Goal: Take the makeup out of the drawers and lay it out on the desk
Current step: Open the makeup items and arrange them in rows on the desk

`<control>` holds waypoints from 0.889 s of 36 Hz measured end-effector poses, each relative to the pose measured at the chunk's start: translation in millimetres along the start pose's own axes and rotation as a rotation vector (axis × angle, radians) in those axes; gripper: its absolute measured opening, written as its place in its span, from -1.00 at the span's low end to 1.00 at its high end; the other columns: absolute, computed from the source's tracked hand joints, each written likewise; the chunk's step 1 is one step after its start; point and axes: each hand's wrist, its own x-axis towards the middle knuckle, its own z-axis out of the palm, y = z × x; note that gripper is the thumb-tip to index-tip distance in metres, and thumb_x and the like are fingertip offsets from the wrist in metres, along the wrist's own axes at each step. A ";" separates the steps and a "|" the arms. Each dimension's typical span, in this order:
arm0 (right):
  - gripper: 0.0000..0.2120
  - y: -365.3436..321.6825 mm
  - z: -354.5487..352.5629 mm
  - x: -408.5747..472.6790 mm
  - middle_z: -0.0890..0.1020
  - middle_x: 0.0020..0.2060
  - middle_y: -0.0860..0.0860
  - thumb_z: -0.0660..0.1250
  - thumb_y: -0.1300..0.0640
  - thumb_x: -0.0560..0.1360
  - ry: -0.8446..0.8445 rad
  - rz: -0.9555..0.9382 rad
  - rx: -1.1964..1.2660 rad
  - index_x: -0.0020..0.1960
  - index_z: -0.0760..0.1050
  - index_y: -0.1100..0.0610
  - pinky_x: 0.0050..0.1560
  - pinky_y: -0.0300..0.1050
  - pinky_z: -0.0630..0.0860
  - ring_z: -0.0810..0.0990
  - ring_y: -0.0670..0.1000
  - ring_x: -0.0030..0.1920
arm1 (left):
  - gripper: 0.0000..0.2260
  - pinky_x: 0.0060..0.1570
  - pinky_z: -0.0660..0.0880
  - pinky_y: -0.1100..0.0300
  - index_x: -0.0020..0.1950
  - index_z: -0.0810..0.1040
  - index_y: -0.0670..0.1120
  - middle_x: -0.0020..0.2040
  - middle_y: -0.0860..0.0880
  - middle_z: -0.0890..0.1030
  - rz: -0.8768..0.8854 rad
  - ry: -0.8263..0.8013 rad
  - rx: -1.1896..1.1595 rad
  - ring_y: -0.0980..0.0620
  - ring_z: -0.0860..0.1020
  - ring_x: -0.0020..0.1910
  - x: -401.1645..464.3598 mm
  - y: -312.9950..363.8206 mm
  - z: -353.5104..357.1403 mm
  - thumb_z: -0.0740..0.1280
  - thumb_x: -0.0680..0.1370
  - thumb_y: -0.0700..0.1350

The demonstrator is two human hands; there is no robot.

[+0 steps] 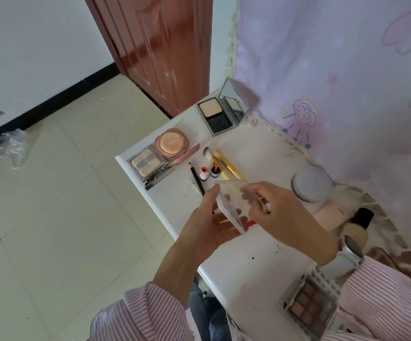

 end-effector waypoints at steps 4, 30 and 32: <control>-0.83 9.4 -17.6 5.0 0.62 -0.19 -0.05 0.19 0.19 0.54 -0.001 0.126 0.027 0.06 0.53 0.14 -0.26 -0.37 0.52 0.56 -0.13 -0.31 | -0.46 -0.09 0.59 -0.03 0.27 0.42 -0.15 0.13 -0.26 0.53 -0.134 -0.112 -0.088 -0.27 0.60 0.03 7.4 2.7 1.3 0.28 0.42 0.15; -0.70 84.9 -26.6 79.2 0.54 -0.36 0.08 0.13 0.22 0.57 0.485 0.722 0.439 -0.09 0.49 0.45 -0.17 -0.08 0.55 0.56 -0.04 -0.39 | -0.53 0.39 0.24 0.00 0.50 0.16 -0.04 0.48 -0.01 0.21 0.420 0.249 0.472 -0.04 0.24 0.43 82.7 36.4 81.4 0.16 0.61 0.01; -0.69 85.6 -26.8 80.8 0.52 -0.32 0.12 0.14 0.23 0.57 0.491 0.719 0.417 -0.06 0.47 0.51 -0.17 -0.01 0.53 0.56 -0.05 -0.40 | -0.58 0.32 0.27 0.10 0.47 0.24 -0.01 0.45 0.00 0.28 0.479 0.258 0.577 -0.01 0.28 0.40 78.6 30.2 79.2 0.16 0.61 -0.03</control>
